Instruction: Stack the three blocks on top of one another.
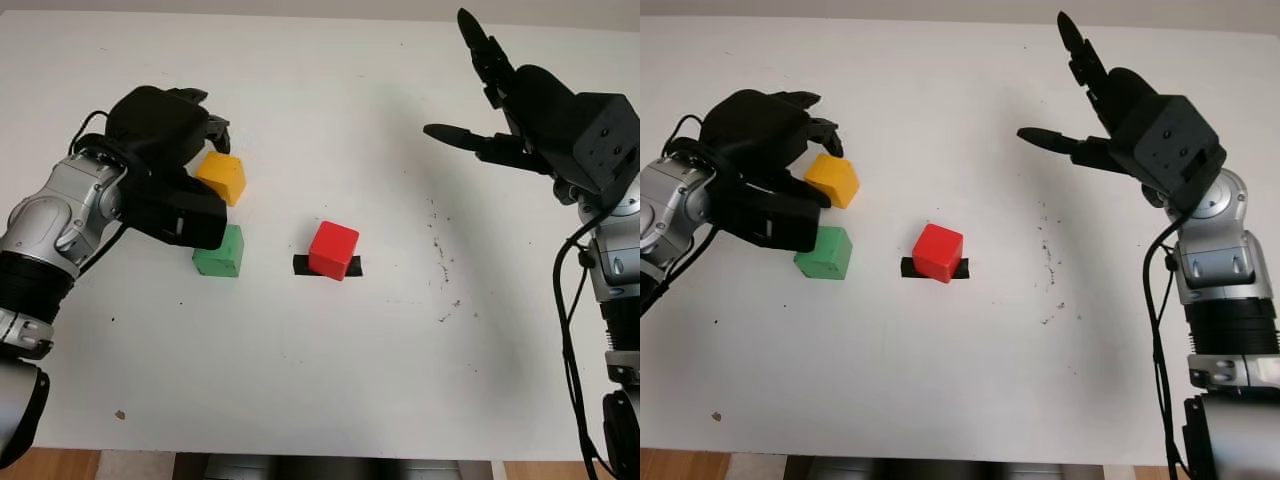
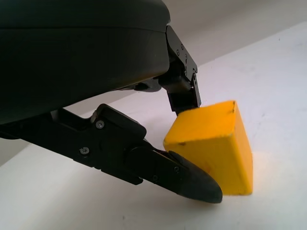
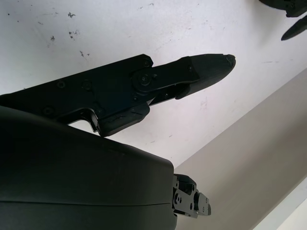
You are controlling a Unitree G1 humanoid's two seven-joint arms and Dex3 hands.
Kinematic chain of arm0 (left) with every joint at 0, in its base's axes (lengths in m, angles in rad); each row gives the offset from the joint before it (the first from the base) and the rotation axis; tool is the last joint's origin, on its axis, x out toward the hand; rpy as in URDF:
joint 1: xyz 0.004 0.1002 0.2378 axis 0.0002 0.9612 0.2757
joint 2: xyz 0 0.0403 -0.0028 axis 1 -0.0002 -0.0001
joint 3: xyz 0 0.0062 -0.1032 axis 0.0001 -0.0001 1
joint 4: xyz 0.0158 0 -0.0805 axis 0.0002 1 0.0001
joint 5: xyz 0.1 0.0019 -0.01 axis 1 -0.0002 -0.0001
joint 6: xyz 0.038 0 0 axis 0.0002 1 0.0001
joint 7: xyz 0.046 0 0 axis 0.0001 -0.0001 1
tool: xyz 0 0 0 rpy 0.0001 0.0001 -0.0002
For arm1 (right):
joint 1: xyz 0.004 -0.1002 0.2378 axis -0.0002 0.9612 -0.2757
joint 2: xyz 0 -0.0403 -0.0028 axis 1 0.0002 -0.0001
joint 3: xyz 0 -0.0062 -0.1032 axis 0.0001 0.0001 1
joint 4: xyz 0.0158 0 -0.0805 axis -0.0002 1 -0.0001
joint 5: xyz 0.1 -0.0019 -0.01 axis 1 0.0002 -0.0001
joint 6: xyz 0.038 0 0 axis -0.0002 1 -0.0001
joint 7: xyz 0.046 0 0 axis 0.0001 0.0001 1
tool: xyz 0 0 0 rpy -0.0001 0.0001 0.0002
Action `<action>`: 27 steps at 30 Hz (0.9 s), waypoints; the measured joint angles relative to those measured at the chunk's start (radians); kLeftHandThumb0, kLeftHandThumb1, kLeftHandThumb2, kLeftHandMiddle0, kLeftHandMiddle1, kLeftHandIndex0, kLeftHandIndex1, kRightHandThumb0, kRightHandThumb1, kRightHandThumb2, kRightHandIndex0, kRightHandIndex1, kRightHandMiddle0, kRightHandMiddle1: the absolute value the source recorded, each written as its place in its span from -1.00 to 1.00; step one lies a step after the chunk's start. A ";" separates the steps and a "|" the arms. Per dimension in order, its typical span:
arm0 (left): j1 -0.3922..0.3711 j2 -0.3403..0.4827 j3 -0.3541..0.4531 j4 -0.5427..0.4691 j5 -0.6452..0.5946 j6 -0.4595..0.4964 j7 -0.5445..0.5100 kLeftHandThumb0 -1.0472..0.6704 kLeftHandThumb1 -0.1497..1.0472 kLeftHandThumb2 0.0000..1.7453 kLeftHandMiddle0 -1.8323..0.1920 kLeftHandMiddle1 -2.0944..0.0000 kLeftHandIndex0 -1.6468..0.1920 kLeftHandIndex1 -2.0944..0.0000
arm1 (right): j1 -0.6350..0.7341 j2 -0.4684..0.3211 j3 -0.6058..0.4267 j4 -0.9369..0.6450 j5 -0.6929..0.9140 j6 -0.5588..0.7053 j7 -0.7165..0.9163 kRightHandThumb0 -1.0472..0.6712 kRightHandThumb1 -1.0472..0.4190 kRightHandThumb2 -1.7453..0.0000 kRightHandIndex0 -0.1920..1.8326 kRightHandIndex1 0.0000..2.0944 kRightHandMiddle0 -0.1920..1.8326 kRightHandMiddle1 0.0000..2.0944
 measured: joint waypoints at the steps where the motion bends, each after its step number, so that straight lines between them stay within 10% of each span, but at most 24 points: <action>1: 0.001 0.000 -0.004 -0.002 0.011 0.007 0.004 -0.54 0.86 -0.93 0.41 0.91 0.29 -0.18 | 0.000 0.000 0.000 -0.003 0.001 0.002 0.000 -0.62 -1.00 0.84 -1.00 -1.00 -1.00 -1.00; 27: 0.002 -0.002 0.034 0.078 -0.207 -0.138 -0.060 -0.36 1.00 -0.79 0.45 0.96 0.41 -0.15 | 0.003 0.000 -0.008 -0.013 0.009 0.008 0.003 -0.62 -1.00 0.85 -1.00 -1.00 -1.00 -1.00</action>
